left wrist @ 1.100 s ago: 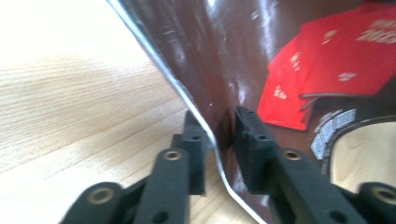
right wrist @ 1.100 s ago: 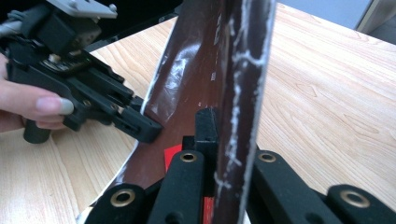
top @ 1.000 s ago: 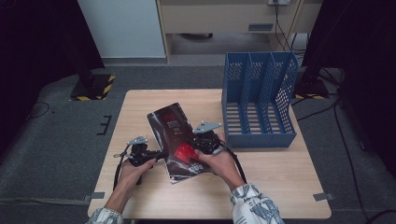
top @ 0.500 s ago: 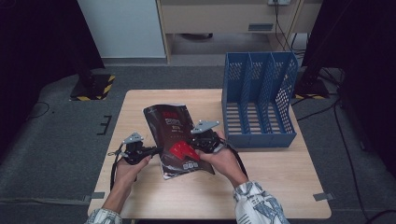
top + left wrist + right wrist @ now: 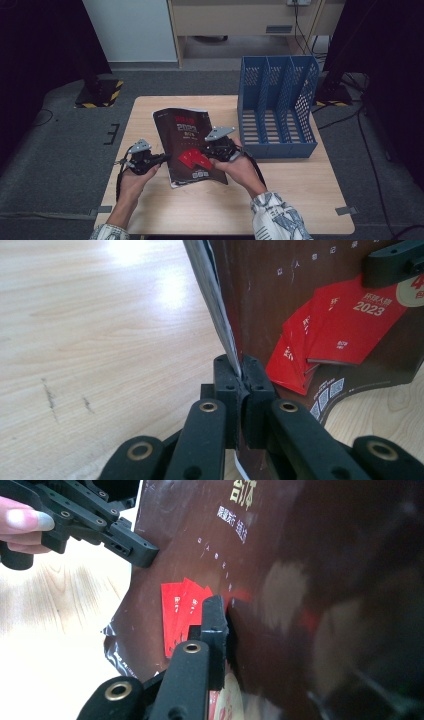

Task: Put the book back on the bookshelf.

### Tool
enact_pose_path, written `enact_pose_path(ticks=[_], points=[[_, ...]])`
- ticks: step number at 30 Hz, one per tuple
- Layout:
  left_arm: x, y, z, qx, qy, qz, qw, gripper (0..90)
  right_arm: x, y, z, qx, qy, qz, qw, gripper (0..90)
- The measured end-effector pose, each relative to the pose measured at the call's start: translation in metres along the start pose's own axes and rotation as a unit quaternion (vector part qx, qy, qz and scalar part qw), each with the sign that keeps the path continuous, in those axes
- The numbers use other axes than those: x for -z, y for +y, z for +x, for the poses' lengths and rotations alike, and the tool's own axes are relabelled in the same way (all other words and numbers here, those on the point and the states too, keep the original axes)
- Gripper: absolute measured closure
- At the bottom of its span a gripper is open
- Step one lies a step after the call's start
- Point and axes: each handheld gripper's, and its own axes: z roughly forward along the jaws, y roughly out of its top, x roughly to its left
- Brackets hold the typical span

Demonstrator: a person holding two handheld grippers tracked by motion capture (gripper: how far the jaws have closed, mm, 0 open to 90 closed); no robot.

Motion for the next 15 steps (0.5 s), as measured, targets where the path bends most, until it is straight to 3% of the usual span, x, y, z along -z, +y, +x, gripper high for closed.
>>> enact_pose_path(ticks=[15], points=[[0.012,0.017,-0.007,-0.035,0.018,-0.005,0.9992,87.6,0.02,0.014,-0.01,-0.017,0.002,-0.044,0.9989,77.6]])
